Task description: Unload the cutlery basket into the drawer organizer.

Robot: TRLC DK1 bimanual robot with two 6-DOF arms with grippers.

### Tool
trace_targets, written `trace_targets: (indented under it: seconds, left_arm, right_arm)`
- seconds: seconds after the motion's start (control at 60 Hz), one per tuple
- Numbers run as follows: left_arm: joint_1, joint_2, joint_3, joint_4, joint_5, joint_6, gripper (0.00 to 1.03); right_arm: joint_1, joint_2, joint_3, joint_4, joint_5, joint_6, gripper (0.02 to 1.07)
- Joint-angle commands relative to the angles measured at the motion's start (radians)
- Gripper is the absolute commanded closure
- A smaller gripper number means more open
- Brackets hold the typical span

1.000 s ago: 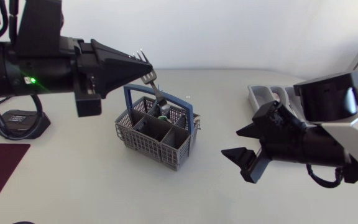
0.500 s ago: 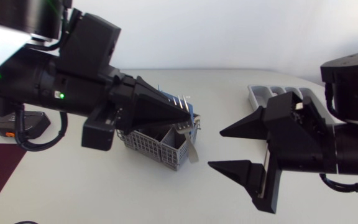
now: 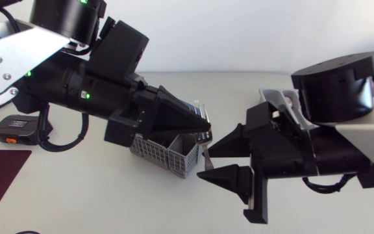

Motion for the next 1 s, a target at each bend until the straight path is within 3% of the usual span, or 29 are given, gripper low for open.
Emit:
trace_targets:
  seconds: [0.0, 0.033, 0.467, 0.65, 0.833, 0.9, 0.983]
  left_arm:
    - [-0.001, 0.016, 0.034, 0.001, 0.029, -0.028, 1.0]
    - [-0.001, 0.016, 0.034, 0.001, 0.032, -0.03, 1.0]
    - [0.034, 0.016, 0.027, 0.001, 0.046, -0.028, 0.99]
    - [0.038, 0.015, 0.031, 0.001, 0.046, -0.03, 0.87]
    - [0.036, 0.013, 0.046, 0.001, 0.045, -0.036, 0.59]
    - [0.054, 0.01, 0.064, 0.002, 0.04, -0.039, 0.4]
    - [0.074, 0.007, 0.095, 0.012, 0.023, -0.056, 0.24]
  right_arm:
    - [0.002, 0.048, -0.018, 0.02, -0.02, -0.029, 0.75]
    - [-0.004, 0.057, -0.017, 0.022, -0.022, -0.033, 0.82]
    - [-0.041, 0.045, -0.029, -0.006, -0.051, -0.03, 0.99]
    - [-0.033, 0.023, -0.037, -0.014, -0.051, -0.03, 1.02]
    - [-0.036, 0.02, -0.046, -0.023, -0.045, -0.03, 1.02]
    - [-0.044, 0.013, -0.053, -0.034, -0.04, -0.03, 1.02]
    - [-0.058, 0.0, -0.066, -0.058, -0.038, -0.037, 1.02]
